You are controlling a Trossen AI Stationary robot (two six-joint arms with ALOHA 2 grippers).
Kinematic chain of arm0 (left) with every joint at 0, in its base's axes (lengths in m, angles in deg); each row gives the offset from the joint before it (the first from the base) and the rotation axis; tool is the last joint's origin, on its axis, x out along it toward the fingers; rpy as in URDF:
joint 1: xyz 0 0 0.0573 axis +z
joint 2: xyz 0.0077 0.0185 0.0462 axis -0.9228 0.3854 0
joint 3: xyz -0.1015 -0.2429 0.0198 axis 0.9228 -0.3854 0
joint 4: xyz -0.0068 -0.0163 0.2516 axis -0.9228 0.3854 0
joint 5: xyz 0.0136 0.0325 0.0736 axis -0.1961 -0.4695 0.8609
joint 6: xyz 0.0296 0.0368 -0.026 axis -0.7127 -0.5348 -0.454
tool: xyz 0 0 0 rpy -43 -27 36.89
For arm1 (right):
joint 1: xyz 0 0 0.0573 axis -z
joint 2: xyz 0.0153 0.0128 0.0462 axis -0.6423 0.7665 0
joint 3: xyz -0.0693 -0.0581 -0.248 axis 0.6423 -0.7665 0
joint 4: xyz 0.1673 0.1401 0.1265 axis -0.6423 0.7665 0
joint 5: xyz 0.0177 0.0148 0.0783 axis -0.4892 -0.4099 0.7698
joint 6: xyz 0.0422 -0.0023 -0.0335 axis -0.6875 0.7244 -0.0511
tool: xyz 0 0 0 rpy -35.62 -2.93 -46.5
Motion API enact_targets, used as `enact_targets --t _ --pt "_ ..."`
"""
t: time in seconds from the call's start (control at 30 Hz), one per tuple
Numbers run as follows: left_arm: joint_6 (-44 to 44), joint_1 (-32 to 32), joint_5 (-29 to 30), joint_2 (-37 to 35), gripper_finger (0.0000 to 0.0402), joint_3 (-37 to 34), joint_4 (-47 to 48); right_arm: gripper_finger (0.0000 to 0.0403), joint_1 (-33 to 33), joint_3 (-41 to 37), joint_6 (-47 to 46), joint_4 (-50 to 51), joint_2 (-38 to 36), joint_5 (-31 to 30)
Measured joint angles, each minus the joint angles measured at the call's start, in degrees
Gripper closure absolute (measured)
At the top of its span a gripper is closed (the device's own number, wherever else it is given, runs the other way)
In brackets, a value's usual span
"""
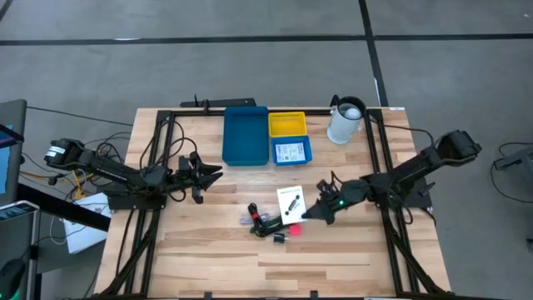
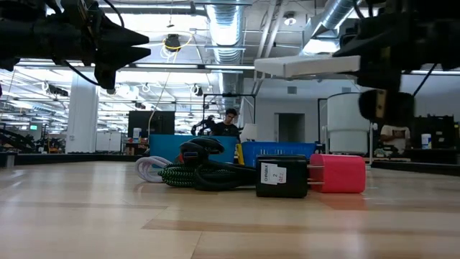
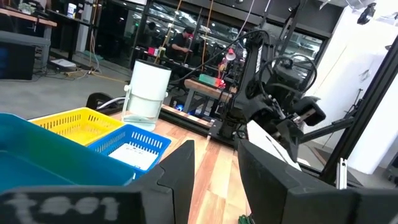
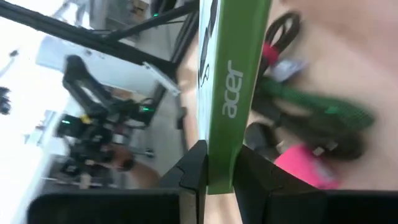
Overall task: Pick and place items into bin
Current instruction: Put the white card reader box into the blue bin
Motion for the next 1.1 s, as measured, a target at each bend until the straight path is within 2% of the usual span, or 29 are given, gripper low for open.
enact_targets --t 0.3,0.47,0.8,1.1 --pt "-0.09 -0.01 0.24 0.02 0.029 0.0 -2.67 0.0349 8.84 11.07 19.78 24.66 -8.39 4.07" --pt "-0.18 -0.01 0.24 0.02 0.029 0.0 -5.84 0.0349 13.32 20.9 30.41 44.54 -9.32 4.42" --pt "-3.34 0.01 0.08 0.0 0.029 0.05 -15.34 0.0349 24.67 38.56 47.15 71.85 -3.68 4.37" --pt "-7.39 -0.01 0.15 0.02 0.029 0.66 -22.84 0.0349 35.43 48.78 63.31 84.61 7.13 4.17"
